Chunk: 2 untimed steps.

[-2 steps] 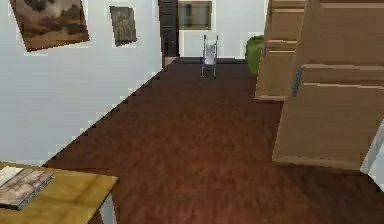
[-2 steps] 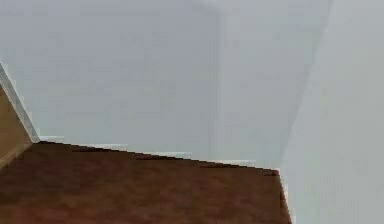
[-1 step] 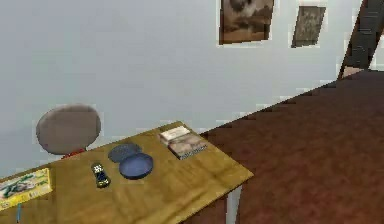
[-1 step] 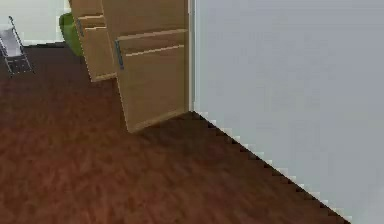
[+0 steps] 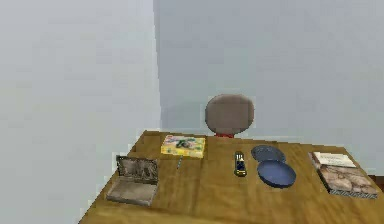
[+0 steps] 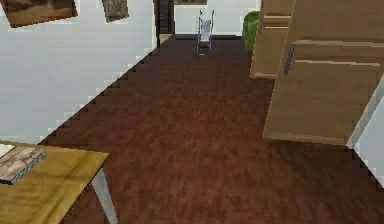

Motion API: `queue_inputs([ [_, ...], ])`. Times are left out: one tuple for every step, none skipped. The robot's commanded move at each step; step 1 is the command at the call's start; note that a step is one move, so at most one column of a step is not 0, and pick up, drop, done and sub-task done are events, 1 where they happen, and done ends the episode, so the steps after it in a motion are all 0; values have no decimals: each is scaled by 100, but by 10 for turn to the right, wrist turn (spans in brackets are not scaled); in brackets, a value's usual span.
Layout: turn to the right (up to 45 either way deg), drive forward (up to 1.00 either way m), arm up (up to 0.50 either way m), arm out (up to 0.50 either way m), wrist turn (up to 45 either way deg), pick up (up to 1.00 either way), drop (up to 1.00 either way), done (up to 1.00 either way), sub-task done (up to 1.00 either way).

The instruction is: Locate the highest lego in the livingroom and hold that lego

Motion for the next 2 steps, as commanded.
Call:
queue_inputs([
  [-120,0,0,0,0,0,0,0,0],
  [0,25,0,0,0,0,0,0,0],
])
